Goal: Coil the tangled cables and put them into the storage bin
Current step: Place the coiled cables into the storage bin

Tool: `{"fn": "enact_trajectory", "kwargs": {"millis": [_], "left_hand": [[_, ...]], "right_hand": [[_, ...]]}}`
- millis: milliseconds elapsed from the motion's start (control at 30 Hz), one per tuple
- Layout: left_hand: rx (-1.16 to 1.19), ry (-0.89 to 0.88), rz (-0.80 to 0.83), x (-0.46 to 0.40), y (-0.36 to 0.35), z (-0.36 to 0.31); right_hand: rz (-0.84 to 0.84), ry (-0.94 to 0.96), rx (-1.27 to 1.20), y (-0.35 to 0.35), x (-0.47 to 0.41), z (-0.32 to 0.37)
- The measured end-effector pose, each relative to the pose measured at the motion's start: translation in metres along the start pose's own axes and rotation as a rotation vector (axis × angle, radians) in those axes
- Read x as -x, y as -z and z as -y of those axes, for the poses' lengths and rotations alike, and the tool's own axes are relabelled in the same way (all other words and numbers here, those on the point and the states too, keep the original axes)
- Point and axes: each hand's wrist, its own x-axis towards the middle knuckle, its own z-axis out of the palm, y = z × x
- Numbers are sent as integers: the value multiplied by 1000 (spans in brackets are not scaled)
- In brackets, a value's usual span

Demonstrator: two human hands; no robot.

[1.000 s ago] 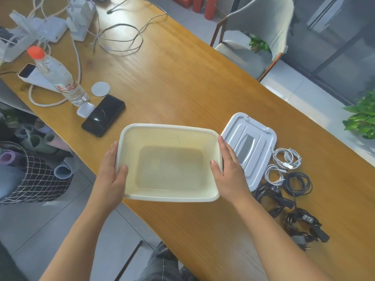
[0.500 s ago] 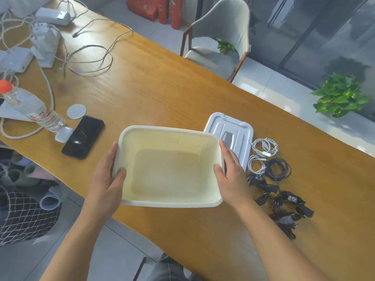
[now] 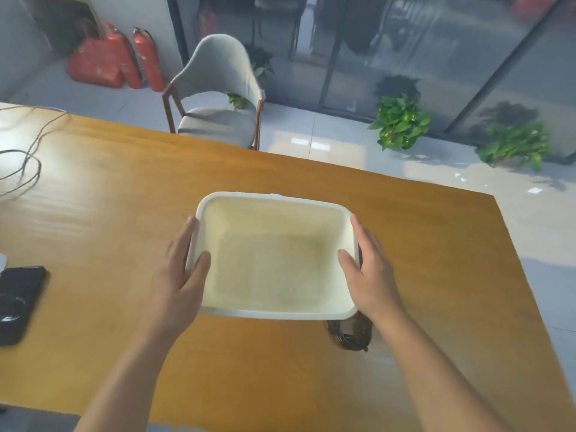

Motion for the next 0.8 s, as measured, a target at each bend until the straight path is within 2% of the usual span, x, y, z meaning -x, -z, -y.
{"fn": "enact_trajectory", "kwargs": {"millis": [233, 500, 800], "left_hand": [[-24, -85, 106, -15, -107, -59], [-75, -75, 182, -24, -228, -104], [-136, -78, 213, -54, -326, -113]], "right_hand": [[-110, -76, 0, 94, -6, -65], [-172, -168, -23, 178, -30, -154], [-199, -254, -52, 218, -81, -220]]}}
